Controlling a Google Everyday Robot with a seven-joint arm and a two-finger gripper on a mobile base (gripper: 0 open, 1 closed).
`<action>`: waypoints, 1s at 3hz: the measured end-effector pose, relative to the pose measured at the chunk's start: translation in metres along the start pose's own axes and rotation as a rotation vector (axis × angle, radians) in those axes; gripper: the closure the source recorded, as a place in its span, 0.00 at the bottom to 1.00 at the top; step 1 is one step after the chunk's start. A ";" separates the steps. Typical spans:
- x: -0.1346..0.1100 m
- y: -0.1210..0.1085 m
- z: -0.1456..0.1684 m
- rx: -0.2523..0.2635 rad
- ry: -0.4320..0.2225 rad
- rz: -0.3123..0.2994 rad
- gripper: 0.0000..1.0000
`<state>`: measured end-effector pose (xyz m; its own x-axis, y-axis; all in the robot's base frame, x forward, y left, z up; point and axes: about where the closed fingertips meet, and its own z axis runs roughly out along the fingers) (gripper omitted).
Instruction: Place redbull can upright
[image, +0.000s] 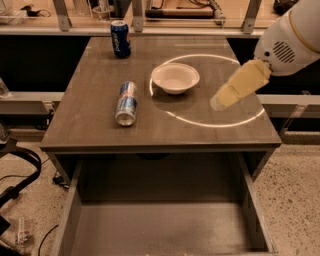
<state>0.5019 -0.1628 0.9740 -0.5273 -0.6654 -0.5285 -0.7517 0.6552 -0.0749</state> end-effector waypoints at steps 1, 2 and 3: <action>-0.017 0.010 -0.001 0.090 -0.065 0.139 0.00; -0.021 0.013 -0.003 0.112 -0.091 0.268 0.00; -0.021 0.013 -0.003 0.112 -0.091 0.268 0.00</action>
Offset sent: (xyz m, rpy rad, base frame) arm 0.0005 0.0182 0.0090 0.0591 -0.0538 -0.1679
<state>0.5017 -0.1411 0.9867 -0.6594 -0.4322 -0.6151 -0.5397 0.8418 -0.0129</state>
